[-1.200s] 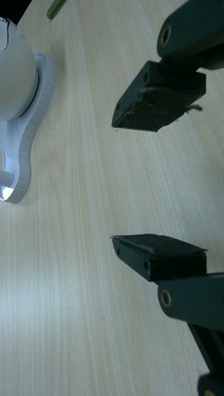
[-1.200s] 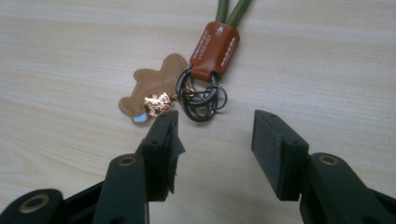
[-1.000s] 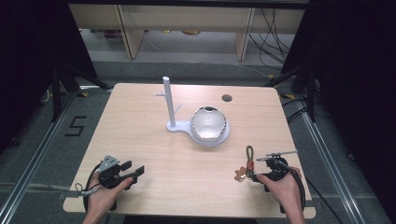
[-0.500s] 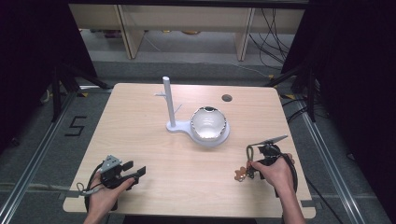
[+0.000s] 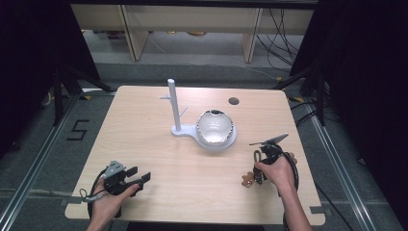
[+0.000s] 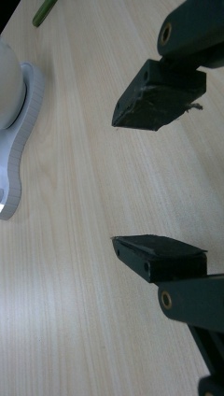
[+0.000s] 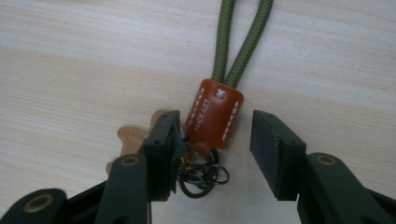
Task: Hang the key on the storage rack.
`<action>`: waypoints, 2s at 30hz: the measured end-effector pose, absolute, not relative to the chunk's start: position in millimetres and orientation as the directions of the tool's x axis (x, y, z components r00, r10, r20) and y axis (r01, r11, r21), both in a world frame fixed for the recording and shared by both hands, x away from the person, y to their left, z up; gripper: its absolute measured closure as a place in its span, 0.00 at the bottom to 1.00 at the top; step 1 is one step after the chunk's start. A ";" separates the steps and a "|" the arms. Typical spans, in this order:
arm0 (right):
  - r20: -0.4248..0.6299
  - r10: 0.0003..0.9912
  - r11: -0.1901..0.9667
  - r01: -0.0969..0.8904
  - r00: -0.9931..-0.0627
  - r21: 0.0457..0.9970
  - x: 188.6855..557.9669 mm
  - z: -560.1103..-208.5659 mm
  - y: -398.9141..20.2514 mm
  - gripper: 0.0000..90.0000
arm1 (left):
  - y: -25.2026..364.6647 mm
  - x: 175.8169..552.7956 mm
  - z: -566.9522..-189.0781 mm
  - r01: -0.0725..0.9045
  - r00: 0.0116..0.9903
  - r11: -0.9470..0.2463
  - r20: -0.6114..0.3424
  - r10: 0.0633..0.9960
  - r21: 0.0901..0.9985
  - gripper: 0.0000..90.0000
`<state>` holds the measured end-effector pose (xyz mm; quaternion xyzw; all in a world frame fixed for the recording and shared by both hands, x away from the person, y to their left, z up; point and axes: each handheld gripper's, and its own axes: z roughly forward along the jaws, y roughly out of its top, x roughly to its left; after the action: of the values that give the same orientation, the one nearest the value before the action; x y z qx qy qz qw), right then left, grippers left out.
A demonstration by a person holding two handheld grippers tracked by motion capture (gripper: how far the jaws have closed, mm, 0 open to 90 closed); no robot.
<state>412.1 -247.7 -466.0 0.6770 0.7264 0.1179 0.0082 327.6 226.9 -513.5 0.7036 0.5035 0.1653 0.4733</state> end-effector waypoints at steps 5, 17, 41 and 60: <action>0.115 0.991 0.053 0.983 -0.074 0.179 417.5 -468.8 -242.5 0.61 | 226.7 327.1 -514.1 0.561 0.432 -0.049 -0.242 0.869 0.827 0.39; 0.050 0.998 0.035 0.990 -0.042 0.139 428.7 -472.4 -229.3 0.65 | 226.5 327.5 -516.4 0.562 0.440 -0.046 -0.251 0.862 0.826 0.39; 0.024 0.992 0.117 0.973 -0.124 0.198 418.8 -468.1 -234.1 0.76 | 226.9 327.2 -519.4 0.569 0.435 -0.054 -0.244 0.867 0.821 0.39; 0.115 0.965 0.159 0.872 -0.237 0.462 387.4 -455.8 -247.3 0.76 | 224.1 327.6 -521.8 0.559 0.441 -0.044 -0.251 0.862 0.828 0.39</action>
<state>387.4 -247.3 -455.8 0.6090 0.7542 0.2228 0.1035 327.6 224.1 -521.8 0.7047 0.5039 0.1602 0.4732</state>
